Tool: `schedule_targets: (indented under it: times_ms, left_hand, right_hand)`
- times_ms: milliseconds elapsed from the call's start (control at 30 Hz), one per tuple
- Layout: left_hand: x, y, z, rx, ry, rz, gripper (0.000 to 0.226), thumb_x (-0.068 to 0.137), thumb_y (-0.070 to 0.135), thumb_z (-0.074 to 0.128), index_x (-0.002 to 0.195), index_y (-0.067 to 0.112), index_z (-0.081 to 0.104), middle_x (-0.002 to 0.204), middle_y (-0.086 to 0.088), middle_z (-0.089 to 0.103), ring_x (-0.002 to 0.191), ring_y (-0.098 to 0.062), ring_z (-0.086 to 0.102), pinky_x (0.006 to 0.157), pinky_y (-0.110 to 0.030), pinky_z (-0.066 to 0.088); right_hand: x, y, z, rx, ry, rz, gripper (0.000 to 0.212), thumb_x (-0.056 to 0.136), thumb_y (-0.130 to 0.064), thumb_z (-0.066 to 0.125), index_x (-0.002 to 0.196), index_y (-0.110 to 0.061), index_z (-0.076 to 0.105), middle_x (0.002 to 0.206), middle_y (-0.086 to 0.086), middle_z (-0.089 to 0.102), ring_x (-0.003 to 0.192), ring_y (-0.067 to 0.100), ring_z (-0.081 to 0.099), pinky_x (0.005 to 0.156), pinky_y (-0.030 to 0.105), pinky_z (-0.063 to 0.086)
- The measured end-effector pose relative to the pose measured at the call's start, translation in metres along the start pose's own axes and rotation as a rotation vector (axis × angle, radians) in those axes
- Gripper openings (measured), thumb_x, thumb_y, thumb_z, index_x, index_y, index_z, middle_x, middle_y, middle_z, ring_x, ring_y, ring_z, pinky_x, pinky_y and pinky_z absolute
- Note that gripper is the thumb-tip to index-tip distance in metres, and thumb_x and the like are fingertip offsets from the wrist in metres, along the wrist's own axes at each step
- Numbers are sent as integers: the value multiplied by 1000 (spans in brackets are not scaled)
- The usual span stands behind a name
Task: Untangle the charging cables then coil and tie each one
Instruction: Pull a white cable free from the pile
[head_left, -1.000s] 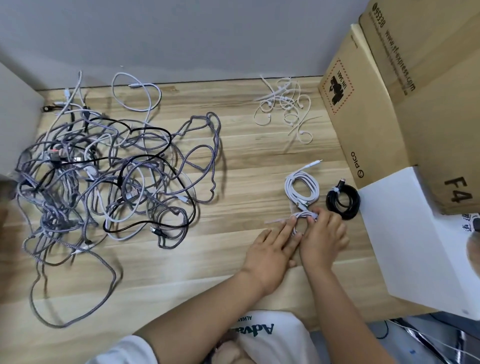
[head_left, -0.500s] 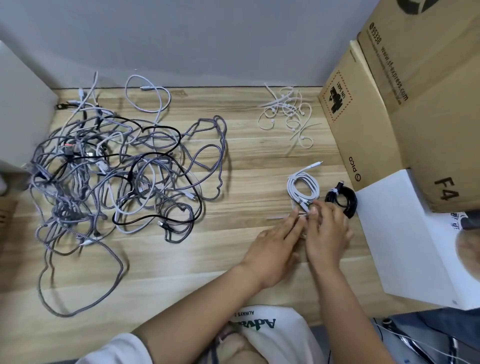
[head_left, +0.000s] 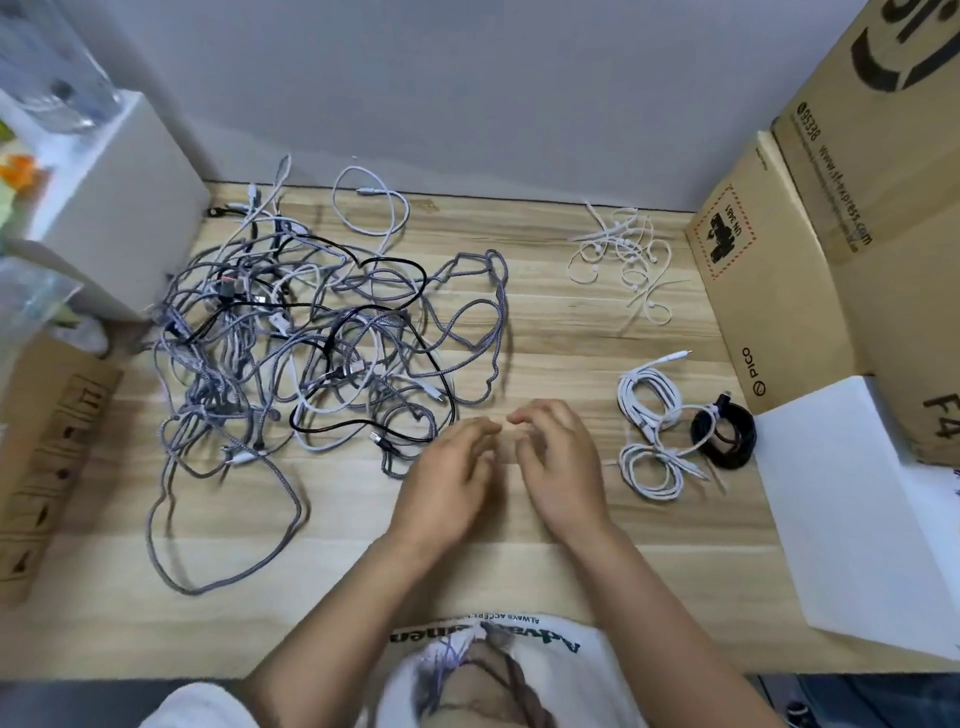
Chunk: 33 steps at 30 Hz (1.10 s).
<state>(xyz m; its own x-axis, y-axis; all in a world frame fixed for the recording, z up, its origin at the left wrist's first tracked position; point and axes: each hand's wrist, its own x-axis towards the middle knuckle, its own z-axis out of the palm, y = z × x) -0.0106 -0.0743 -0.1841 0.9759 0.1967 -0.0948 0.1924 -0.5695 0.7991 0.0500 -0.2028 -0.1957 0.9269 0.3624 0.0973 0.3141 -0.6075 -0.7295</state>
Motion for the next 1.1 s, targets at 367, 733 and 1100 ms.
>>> schedule_targets:
  times_ms: [367,733,1100]
  left_hand:
    - [-18,-57,-21,482,-28,-94,33,91,23,57,124,26,56,127,3,54,129,-25,40,92,-41,40]
    - [-21,-70,-17,767,-150,-5,53,83,44,34,135,34,39,132,2,57,125,-20,41,86,-38,50]
    - [4,-63,-38,782,-198,-191,55,99,43,31,146,46,4,158,5,-11,144,-12,-14,113,-42,13]
  right_hand:
    - [65,-45,84,-185,-415,31,41,82,8,42,119,-3,54,121,17,55,111,35,53,95,35,42]
    - [68,-47,58,-243,-335,78,19,91,-17,56,105,-14,69,106,15,63,102,32,57,82,33,43]
    - [40,-102,-39,636,108,158,23,83,-6,68,69,-24,67,52,-16,58,52,-3,50,57,15,41]
